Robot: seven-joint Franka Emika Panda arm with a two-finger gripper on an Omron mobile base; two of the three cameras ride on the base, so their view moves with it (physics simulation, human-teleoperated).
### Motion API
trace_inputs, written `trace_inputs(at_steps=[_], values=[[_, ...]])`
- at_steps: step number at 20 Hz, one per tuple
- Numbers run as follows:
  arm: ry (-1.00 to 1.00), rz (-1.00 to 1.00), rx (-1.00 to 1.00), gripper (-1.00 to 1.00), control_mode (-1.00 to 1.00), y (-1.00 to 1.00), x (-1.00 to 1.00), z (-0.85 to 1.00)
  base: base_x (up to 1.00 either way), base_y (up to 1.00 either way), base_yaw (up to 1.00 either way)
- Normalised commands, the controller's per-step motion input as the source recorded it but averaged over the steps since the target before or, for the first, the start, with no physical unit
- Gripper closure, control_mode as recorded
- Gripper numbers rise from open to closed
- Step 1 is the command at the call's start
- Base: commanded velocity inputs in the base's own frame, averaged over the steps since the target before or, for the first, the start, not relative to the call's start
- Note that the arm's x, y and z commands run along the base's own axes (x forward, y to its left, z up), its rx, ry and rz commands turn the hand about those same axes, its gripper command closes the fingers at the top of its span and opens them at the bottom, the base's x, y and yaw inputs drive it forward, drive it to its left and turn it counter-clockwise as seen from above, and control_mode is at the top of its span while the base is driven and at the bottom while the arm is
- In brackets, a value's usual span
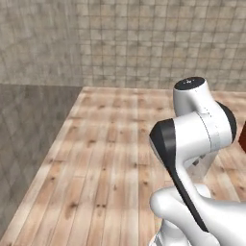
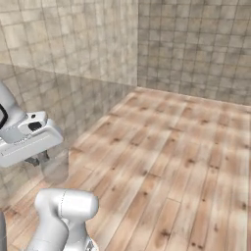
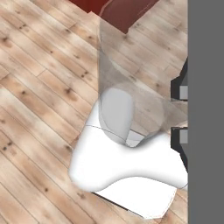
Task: There is a bowl on the dining counter. Grab a lemon wedge from the fridge and place it in the bowl. Then get the liquor bottle and glass cup from the cabinet and place them next to the bowl.
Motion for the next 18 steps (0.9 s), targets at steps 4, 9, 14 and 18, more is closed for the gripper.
trace_inputs(at_steps=[4,9,14,18], values=[[0.00,0.00,0.00,1.00,1.00,0.00,0.00,0.00,1.00,-0.33,-0.23],[0.00,0.00,0.00,1.00,1.00,0.00,0.00,0.00,1.00,-0.30,-0.27],[0.00,0.00,0.00,1.00,1.00,0.00,0.00,0.00,1.00,-0.23,-0.32],[0.00,0.00,0.00,1.00,1.00,0.00,0.00,0.00,1.00,-0.24,-0.36]])
